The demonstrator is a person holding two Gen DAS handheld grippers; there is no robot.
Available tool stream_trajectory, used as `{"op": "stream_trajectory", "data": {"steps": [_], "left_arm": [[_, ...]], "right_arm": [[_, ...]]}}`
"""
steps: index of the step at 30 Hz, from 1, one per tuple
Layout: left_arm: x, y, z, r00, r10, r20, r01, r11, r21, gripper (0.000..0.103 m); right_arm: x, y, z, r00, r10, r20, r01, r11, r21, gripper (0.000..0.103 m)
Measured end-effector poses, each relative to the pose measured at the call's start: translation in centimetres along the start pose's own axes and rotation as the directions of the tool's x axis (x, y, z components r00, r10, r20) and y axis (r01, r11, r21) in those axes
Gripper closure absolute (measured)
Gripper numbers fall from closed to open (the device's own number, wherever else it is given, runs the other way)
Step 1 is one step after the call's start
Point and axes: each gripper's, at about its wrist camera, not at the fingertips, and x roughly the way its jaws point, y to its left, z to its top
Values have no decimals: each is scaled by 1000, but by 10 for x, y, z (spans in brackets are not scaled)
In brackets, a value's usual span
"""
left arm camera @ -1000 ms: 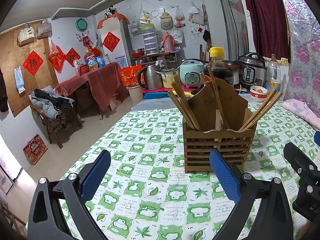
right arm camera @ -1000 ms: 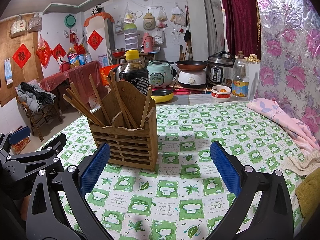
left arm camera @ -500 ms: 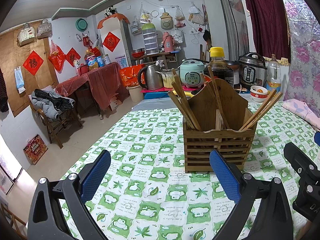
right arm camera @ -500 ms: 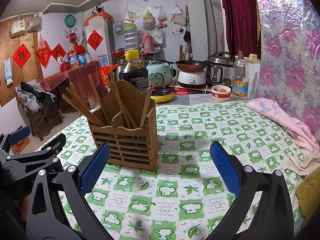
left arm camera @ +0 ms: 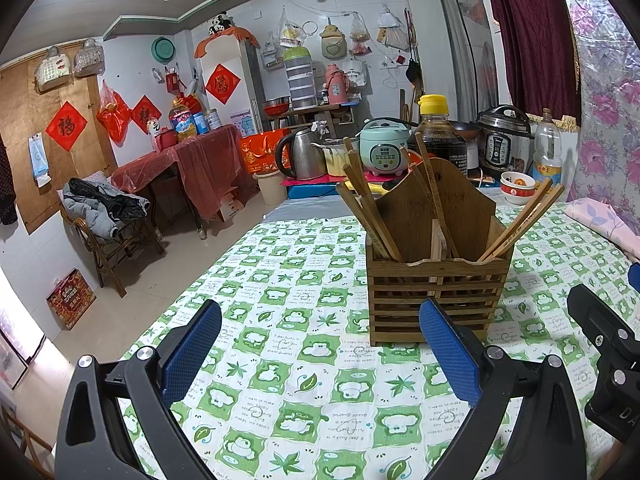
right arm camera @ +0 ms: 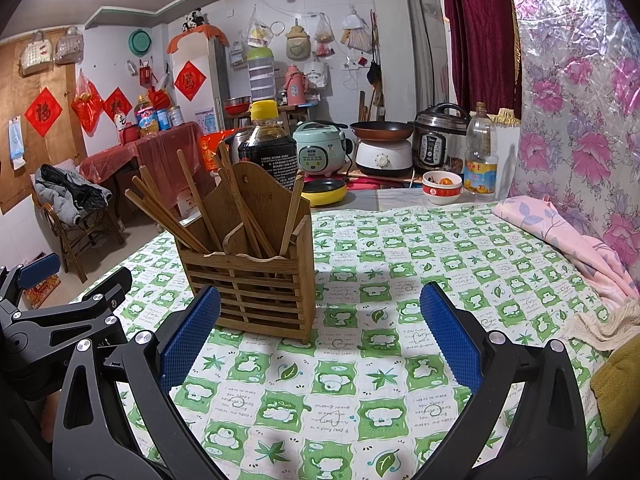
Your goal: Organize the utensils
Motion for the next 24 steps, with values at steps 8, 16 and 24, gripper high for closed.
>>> {"op": "stream_trajectory", "data": {"steps": [8,16,24], "left_arm": [[0,0,0,1000,0,0,0,1000,1,6],[0,-1,0,1000,0,0,0,1000,3,6],[-2,0,-2,1000,12,10,-12,1000,3,6]], "right_arm": [[0,0,0,1000,0,0,0,1000,0,6],[0,-1,0,1000,0,1,0,1000,1,7],[0,-1,0,1000,0,1,0,1000,1,7]]}}
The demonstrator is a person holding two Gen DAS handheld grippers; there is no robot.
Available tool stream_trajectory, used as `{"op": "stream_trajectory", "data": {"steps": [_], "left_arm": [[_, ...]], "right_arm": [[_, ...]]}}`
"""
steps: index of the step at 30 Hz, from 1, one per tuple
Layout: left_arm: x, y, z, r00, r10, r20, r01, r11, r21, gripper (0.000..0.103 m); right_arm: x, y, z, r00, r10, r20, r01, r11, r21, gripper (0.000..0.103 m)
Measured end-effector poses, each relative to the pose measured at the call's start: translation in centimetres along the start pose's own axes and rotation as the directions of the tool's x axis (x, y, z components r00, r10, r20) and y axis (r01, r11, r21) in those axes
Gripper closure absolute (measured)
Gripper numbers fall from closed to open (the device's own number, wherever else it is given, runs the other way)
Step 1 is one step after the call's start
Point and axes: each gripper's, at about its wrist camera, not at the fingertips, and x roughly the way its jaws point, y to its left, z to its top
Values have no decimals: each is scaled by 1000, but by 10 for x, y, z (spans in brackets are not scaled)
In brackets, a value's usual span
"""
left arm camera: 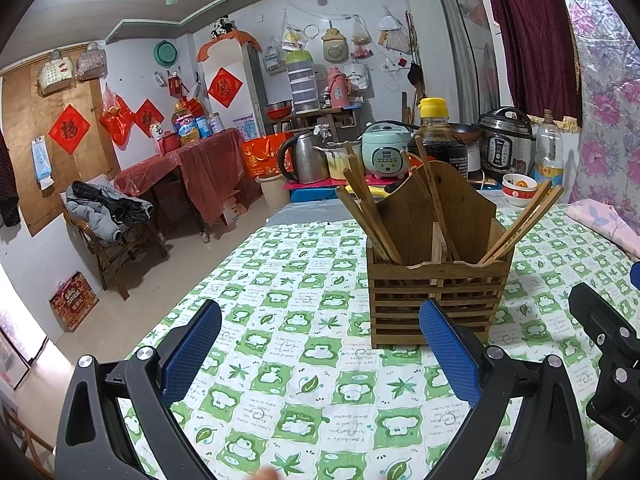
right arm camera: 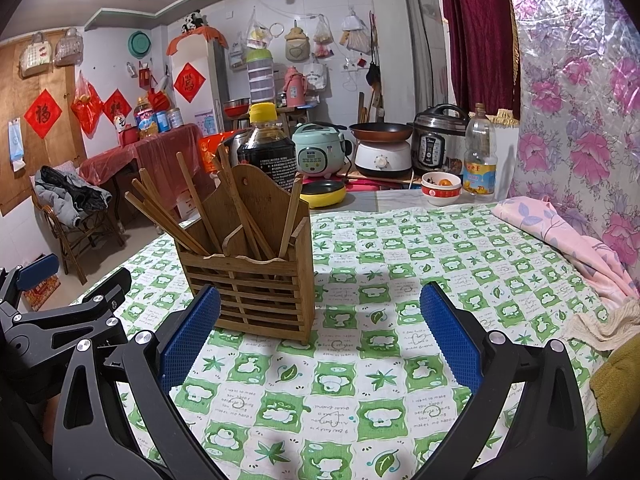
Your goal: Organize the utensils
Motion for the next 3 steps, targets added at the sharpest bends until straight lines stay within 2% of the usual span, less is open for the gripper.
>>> {"op": "stream_trajectory", "data": {"steps": [3], "left_arm": [[0,0,0,1000,0,-1,0,1000,-2,6]], "right_arm": [[1,0,-1,1000,-1,0,1,1000,1,7]]}}
